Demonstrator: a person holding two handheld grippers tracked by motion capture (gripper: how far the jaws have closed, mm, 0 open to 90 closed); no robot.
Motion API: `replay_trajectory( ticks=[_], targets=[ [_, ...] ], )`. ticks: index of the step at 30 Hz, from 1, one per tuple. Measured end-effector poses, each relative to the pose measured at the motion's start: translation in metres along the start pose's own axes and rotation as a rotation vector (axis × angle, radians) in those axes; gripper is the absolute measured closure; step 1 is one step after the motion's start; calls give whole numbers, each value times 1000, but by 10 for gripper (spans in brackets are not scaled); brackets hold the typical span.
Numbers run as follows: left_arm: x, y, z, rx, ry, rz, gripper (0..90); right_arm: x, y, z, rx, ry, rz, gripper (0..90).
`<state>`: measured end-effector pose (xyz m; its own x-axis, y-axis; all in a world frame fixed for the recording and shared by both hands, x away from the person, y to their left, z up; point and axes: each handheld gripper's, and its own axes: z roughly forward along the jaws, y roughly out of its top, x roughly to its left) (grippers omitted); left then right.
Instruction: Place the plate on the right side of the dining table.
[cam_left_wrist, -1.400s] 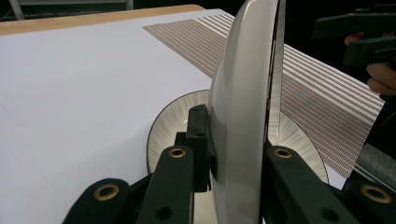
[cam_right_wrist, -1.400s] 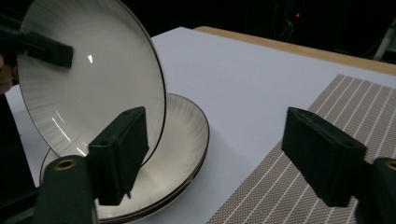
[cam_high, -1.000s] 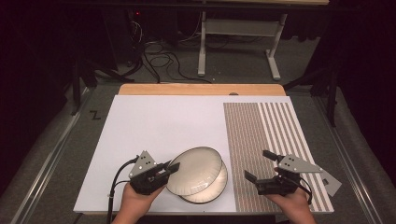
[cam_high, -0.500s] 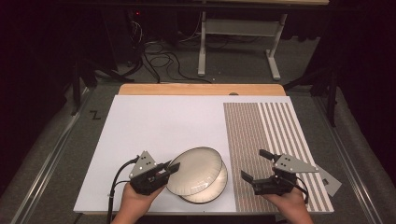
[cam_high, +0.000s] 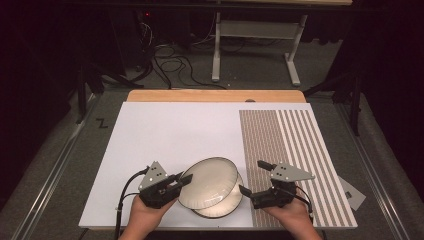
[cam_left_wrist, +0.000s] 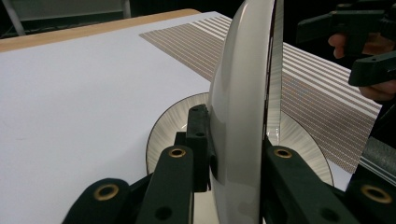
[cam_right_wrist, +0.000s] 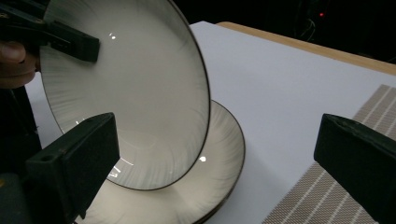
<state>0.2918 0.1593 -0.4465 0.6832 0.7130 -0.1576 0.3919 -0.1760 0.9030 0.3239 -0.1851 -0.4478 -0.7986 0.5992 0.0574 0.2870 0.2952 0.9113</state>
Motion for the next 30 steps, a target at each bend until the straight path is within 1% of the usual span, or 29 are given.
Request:
replay_trajectory(
  ticks=[4, 6, 9, 14, 17, 21, 23, 26, 30],
  targets=[
    [0, 0, 0, 0, -2, 1, 791, 7, 1, 12, 9, 29, -5, 50],
    [1, 0, 0, 1, -3, 1, 791, 7, 1, 15, 8, 36, -12, 55],
    [1, 0, 0, 3, -4, 1, 791, 9, 0, 22, 23, 46, 8, 65],
    [1, 0, -1, 4, -7, 2, 792, 10, 0, 34, 30, 70, 47, 103],
    [2, 0, -1, 4, -8, 0, 791, 12, 0, 42, 48, 80, 59, 130],
    [3, -1, -2, 5, -11, -3, 791, 15, -2, 53, 67, 109, 68, 163],
    [4, -1, -2, 5, -12, -5, 791, 17, -3, 57, 74, 116, 77, 193],
    [5, -1, -2, 6, -13, -6, 790, 19, -5, 59, 78, 116, 77, 257],
    [5, -1, -3, 6, -14, -8, 790, 17, -9, 60, 86, 112, 93, 348]
  ],
)
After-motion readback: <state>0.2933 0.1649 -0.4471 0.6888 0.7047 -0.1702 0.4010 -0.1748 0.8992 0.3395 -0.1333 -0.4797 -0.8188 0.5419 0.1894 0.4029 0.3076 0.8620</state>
